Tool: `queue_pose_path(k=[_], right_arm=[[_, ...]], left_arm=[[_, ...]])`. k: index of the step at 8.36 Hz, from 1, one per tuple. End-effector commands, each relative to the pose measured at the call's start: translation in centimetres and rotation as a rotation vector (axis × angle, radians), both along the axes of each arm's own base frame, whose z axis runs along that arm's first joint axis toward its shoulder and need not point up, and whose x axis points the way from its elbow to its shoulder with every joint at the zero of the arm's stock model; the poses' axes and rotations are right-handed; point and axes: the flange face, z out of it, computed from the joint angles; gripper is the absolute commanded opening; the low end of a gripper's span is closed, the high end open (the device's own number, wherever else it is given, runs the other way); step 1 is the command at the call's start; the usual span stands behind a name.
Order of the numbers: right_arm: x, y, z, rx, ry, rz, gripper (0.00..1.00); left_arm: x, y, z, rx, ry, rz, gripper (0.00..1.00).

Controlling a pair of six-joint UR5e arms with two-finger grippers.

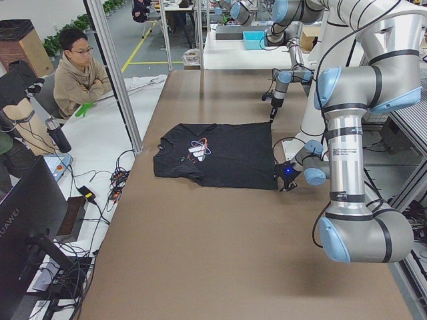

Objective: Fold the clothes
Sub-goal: 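Grasp both hem corners and lift them with both grippers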

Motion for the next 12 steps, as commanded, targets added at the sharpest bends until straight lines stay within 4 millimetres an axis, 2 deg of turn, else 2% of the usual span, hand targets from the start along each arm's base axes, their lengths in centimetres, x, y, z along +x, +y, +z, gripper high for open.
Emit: queue_pose_path(k=[1, 2, 3, 4, 6, 7, 9, 10, 11, 12], right_arm=[[0.0, 0.0, -0.1, -0.001, -0.002, 0.001, 0.0], [0.1, 0.0, -0.2, -0.001, -0.004, 0.001, 0.0], [0.1, -0.1, -0.1, -0.001, -0.001, 0.003, 0.0], [0.2, -0.1, -0.1, 0.0, -0.002, 0.002, 0.0], [0.7, -0.2, -0.6, 0.0, -0.009, 0.003, 0.0], [1.0, -0.1, -0.5, 0.0, -0.008, 0.002, 0.0], [3.1, -0.2, -1.4, -0.003, -0.019, -0.004, 0.0], [4.4, -0.2, -1.9, -0.004, -0.024, -0.007, 0.0], [5.6, -0.4, -2.9, -0.016, -0.042, -0.013, 0.0], [6.2, -1.2, -3.7, -0.035, -0.062, -0.01, 0.0]], left_arm=[[-0.1, 0.0, 0.0, -0.005, 0.004, -0.004, 0.26], [-0.2, -0.1, 0.1, -0.006, 0.001, -0.006, 0.25], [-0.2, -0.1, 0.1, -0.007, 0.001, -0.005, 0.19], [-0.4, -0.2, -0.4, -0.007, 0.012, -0.007, 0.0], [-4.0, -0.2, -0.7, -0.008, 0.011, -0.002, 0.0], [-4.1, -0.1, -1.0, -0.01, 0.017, 0.002, 0.0], [-5.8, 0.1, -4.2, -0.02, 0.086, 0.013, 0.0], [-6.2, 0.2, -5.2, -0.022, 0.11, 0.015, 0.0], [-7.2, 0.2, -7.0, -0.022, 0.148, 0.016, 0.0], [-7.9, -0.2, -8.3, -0.02, 0.178, 0.009, 0.0]])
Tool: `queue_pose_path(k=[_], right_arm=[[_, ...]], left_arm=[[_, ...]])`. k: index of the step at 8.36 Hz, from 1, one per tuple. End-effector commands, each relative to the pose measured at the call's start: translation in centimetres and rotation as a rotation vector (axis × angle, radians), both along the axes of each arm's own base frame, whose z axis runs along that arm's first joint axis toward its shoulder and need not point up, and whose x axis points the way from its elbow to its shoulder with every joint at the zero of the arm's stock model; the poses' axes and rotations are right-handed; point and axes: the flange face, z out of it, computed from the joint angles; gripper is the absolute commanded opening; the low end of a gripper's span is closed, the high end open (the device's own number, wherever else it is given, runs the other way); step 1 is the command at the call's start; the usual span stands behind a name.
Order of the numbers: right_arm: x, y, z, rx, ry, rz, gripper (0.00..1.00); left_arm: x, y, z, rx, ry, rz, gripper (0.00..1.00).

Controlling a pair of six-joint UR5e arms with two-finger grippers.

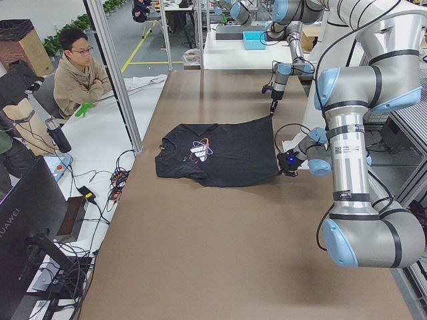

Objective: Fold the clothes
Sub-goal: 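Grasp both hem corners and lift them with both grippers, then carry the hem with both grippers toward the collar, folding shirt in half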

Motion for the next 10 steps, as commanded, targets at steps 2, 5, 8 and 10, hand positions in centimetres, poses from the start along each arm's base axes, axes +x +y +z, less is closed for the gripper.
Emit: queue_pose_path(k=[2, 5, 8, 10], right_arm=[[2.2, -6.4, -3.3, -0.017, -0.05, -0.032, 0.0], [6.1, -20.8, -8.4, 0.035, 0.06, -0.006, 0.0], [9.3, -33.7, -6.1, 0.148, 0.251, -0.035, 0.0], [11.1, -41.0, -5.0, 0.165, 0.324, -0.025, 0.0]], left_arm=[[-2.3, -6.4, -5.5, 0.114, 0.053, -0.007, 0.0], [-3.8, -19.8, -6.5, 0.126, -0.081, 0.021, 0.0], [-5.6, -32.3, -7.9, 0.125, -0.131, -0.001, 0.0], [-8.3, -36.5, -7.8, 0.123, -0.146, -0.022, 0.0]])
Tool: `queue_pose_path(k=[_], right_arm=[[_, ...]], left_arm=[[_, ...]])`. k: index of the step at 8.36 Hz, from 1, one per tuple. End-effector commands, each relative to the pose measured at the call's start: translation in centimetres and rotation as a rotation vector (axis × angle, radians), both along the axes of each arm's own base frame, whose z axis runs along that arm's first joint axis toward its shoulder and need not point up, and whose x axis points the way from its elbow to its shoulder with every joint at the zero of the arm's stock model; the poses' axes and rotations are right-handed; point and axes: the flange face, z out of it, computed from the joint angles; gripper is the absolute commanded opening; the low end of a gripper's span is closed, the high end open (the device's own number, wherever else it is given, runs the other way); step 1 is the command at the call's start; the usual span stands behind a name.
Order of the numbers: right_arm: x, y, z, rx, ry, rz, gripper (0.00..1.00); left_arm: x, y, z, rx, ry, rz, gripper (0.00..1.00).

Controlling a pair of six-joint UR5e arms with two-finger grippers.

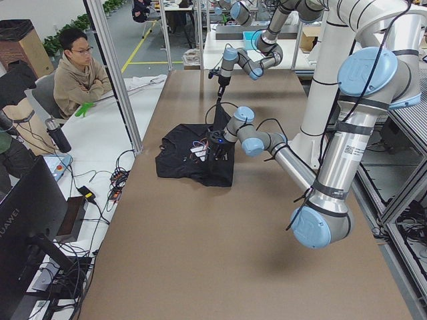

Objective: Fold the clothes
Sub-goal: 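Carry the hem with both grippers toward the collar, folding shirt in half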

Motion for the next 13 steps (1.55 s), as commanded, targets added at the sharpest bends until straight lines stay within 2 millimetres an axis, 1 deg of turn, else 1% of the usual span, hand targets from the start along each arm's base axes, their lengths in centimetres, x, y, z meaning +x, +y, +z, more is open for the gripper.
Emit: queue_pose_path(k=[1, 2, 3, 4, 5, 6, 7, 8, 9, 10, 11, 12, 13], right_arm=[[2.8, -9.7, 1.6, 0.03, 0.103, -0.002, 0.0], [2.1, -11.7, 1.0, 0.031, 0.111, -0.005, 0.0], [0.9, -13.6, 0.6, 0.031, 0.11, 0.0, 0.0], [-0.1, -15.3, 2.3, 0.055, 0.096, 0.006, 0.0], [-1.4, -17.5, 2.9, 0.08, 0.066, 0.028, 0.0], [-2.6, -19.0, 2.4, 0.057, 0.053, 0.054, 0.0], [-3.3, -19.9, 1.8, 0.056, 0.053, 0.056, 0.0], [-4.1, -20.3, 1.2, 0.065, 0.048, 0.053, 0.0], [-4.9, -21.5, 1.1, 0.075, 0.07, 0.068, 0.0], [-5.5, -21.7, 1.7, 0.094, 0.08, 0.079, 0.0], [-5.8, -21.9, 2.5, 0.099, 0.08, 0.081, 0.0], [-6.0, -22.0, 3.2, 0.104, 0.078, 0.079, 0.0], [-6.2, -22.0, 2.9, 0.116, 0.065, 0.083, 0.0]], left_arm=[[-2.0, -6.9, -1.0, -0.008, -0.015, -0.034, 0.0], [-0.8, -9.3, -1.1, -0.021, -0.034, -0.041, 0.0], [0.1, -11.1, -0.3, -0.033, -0.047, -0.047, 0.0], [1.5, -13.0, 0.5, -0.023, -0.041, -0.053, 0.0], [2.9, -14.9, 1.3, -0.013, -0.038, -0.06, 0.0], [3.4, -17.1, 1.3, -0.014, -0.038, -0.073, 0.0], [3.6, -19.7, 0.6, -0.019, -0.042, -0.093, 0.0], [3.8, -22.1, 0.1, -0.012, -0.037, -0.108, 0.0], [4.0, -24.0, 1.2, -0.003, -0.029, -0.12, 0.0], [4.1, -25.0, 3.1, 0.005, -0.025, -0.129, 0.0], [4.2, -25.4, 4.2, 0.011, -0.02, -0.131, 0.0], [4.3, -25.5, 4.7, 0.011, -0.02, -0.131, 0.0], [4.3, -25.6, 4.9, 0.009, -0.023, -0.132, 0.19]])
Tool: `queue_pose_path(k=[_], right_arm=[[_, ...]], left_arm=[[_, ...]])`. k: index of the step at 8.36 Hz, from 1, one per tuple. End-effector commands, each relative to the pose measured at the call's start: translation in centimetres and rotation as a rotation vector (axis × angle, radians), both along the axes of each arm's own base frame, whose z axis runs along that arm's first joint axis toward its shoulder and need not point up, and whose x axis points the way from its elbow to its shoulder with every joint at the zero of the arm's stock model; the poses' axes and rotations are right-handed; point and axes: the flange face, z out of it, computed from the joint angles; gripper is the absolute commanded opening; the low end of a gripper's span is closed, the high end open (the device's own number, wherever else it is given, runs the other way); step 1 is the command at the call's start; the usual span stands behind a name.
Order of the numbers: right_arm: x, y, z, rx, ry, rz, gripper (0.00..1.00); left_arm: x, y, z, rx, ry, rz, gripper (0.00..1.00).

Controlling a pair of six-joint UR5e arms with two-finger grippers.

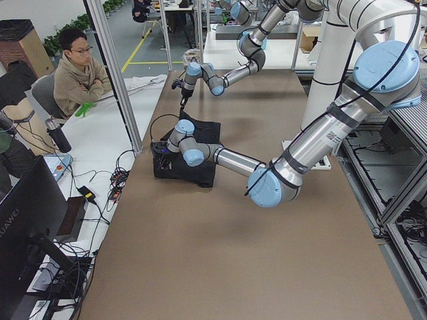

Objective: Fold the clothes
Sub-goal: 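Carry the hem with both grippers toward the collar, folding shirt in half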

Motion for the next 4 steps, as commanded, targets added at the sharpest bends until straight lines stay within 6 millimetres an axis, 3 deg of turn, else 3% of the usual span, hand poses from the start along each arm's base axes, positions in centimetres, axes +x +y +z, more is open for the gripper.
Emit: queue_pose_path(k=[1, 2, 4], right_arm=[[-0.9, -0.1, -0.1, -0.008, -0.068, 0.068, 0.17], [-1.6, 0.2, -1.0, -0.036, -0.128, 0.125, 0.41], [-1.7, 0.0, -2.7, -0.057, -0.175, 0.172, 0.5]], left_arm=[[0.0, -0.6, 1.6, -0.002, -0.003, -0.005, 0.36], [0.1, -0.6, 2.7, 0.01, 0.006, -0.005, 0.41], [0.3, -0.3, 4.0, 0.007, 0.015, -0.006, 0.45]])
